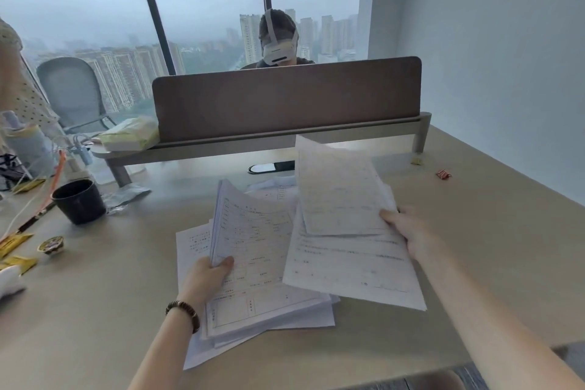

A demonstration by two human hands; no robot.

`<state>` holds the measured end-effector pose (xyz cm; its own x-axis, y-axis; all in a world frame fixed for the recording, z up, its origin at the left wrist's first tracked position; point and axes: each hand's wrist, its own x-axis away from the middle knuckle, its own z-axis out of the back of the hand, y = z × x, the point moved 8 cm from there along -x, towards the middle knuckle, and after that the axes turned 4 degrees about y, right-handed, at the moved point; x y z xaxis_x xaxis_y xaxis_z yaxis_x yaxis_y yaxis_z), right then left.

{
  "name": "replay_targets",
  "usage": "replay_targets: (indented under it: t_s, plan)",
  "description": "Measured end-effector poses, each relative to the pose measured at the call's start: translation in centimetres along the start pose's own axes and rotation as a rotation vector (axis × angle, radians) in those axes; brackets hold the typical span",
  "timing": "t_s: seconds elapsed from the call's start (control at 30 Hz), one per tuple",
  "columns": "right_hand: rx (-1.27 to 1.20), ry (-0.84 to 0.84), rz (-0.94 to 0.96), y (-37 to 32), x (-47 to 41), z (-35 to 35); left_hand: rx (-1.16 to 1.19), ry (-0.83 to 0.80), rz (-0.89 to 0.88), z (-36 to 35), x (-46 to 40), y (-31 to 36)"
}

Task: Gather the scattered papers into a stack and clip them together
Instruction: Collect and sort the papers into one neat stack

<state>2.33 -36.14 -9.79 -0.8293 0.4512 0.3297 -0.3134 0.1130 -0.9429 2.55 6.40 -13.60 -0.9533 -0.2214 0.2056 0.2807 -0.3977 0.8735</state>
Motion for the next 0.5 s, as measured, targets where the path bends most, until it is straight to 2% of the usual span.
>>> replay_targets:
  t_s: [0.07, 0.23, 0.37, 0.5]
  plan:
    - [0.131, 0.016, 0.069, 0.6, -0.1, -0.4, -0.005, 0.005, -0.010, 0.0, 0.0, 0.1]
    - [0.376, -0.065, 0.175, 0.7, 0.2, -2.9, 0.015, 0.011, -0.010, 0.0, -0.1, -0.1]
    - [0.657, 0.000, 0.371, 0.0, 0.3, -4.4, 0.018, 0.010, -0.005, 0.1, -0.5, -0.4]
    - [0.703, 0.038, 0.402, -0.1, 0.7, -5.2, 0.042, 0.014, -0.002, 0.0, -0.5, -0.5]
